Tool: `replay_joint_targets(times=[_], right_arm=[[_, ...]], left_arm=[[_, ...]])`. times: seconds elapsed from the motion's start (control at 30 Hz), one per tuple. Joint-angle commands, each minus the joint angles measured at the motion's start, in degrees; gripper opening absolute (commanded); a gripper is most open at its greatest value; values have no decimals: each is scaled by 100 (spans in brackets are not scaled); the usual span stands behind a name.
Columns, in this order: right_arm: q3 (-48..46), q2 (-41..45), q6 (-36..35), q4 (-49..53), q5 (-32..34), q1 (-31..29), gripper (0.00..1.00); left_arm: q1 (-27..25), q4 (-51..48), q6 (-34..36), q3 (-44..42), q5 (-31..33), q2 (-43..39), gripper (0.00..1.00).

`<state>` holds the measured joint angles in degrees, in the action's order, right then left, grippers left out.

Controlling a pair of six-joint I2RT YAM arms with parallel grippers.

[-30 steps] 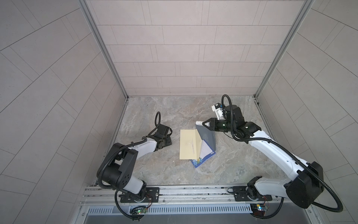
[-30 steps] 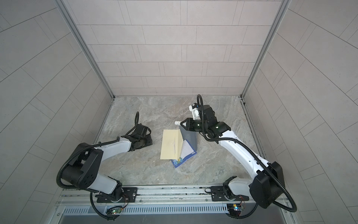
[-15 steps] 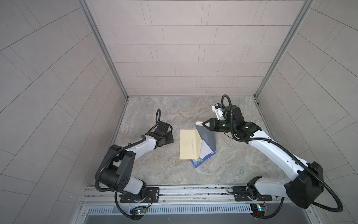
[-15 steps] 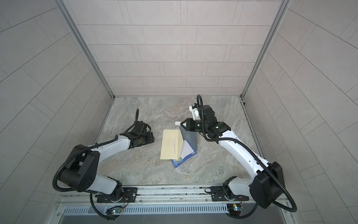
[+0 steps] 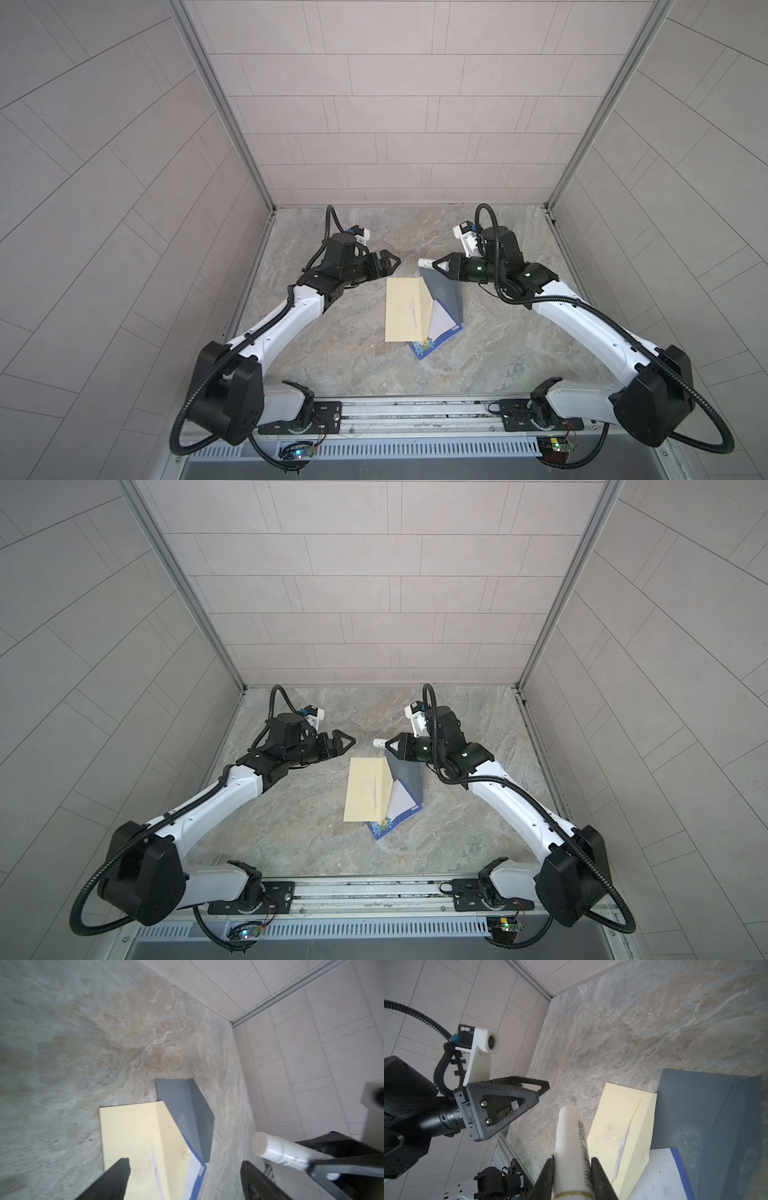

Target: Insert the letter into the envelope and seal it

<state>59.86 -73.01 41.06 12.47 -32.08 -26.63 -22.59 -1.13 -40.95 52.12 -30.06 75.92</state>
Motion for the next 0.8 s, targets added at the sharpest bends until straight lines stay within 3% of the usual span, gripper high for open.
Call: replay_joint_targets(times=[0.0, 0.2, 0.53, 0.77], right_arm=[[-140, 54, 531, -1110, -106, -33, 0], [-80, -236, 826, -1733, 17, -221, 0], [-164, -811, 1453, -3444, 537, -689, 0], [-554, -1005, 1888, -4574, 1006, -952, 0]], left_arm=[[-13, 1352, -1109, -41, -852, 80, 94], [-26, 2944, -2156, -400, -968, 238, 99], [-102, 3980, -2965, -597, -766, 440, 97], [-105, 4287, -3253, -617, -444, 432, 64]])
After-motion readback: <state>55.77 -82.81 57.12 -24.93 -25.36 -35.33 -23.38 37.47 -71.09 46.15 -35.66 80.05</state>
